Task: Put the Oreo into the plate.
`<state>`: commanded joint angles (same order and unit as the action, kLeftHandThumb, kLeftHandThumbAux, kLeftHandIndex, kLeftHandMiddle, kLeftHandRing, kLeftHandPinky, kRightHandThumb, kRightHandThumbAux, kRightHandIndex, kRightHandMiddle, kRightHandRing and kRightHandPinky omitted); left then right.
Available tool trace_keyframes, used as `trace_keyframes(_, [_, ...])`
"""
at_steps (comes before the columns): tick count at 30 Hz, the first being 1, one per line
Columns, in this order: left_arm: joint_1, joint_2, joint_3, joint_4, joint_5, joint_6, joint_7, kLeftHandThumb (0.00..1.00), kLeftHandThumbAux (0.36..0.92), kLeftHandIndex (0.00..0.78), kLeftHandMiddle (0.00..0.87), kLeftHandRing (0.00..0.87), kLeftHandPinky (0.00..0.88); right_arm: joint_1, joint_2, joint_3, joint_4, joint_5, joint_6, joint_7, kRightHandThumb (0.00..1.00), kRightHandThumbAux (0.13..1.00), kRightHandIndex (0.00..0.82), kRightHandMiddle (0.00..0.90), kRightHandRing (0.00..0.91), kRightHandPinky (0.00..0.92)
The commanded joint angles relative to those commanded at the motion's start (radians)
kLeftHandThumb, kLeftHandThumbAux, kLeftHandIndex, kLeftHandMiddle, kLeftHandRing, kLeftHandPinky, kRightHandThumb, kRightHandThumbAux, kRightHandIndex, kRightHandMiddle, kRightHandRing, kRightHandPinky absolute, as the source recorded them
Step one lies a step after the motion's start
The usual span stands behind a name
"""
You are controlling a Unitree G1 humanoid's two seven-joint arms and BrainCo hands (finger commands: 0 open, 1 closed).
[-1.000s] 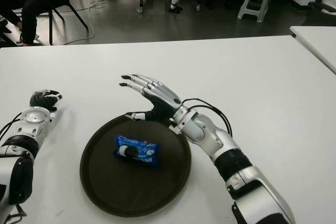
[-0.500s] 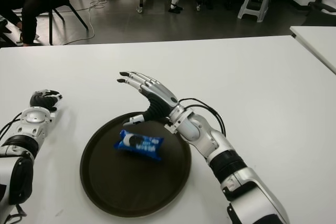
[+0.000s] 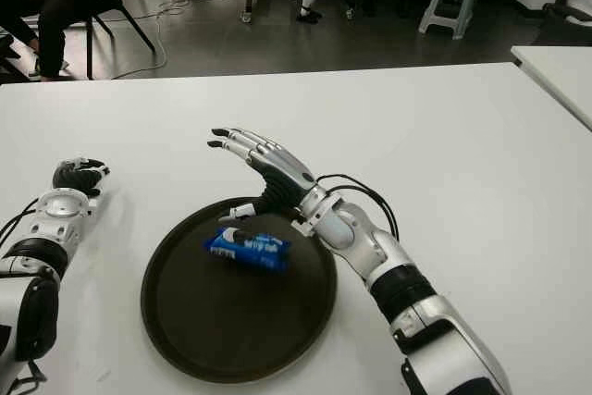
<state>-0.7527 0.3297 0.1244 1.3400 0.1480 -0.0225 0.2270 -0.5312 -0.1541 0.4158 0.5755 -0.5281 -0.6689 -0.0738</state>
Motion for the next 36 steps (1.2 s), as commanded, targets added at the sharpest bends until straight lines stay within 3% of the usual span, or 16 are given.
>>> trace_keyframes(22, [0.002,-0.001,0.006,-0.001,-0.004,-0.004,0.003,0.677,0.722,0.399,0.174,0.178,0.152,0.002,0.007,-0.008,-0.003,-0.014,0.037,-0.026,0.000,0.505,0.000,0.000,0.000,0.000])
trace_keyframes(31, [0.002,-0.002,0.000,-0.001,0.002,-0.001,0.003,0.678,0.722,0.399,0.184,0.191,0.180,-0.159,-0.085,-0.081,0.311,-0.010,-0.023,-0.147,0.000,0.545,0.000,0.000,0.000,0.000])
trace_keyframes(36, [0.003,-0.003,0.001,-0.002,-0.002,-0.004,-0.002,0.677,0.723,0.398,0.175,0.182,0.161,-0.206,-0.120,-0.076,0.469,-0.046,-0.002,-0.255,0.000,0.563,0.000,0.000,0.000,0.000])
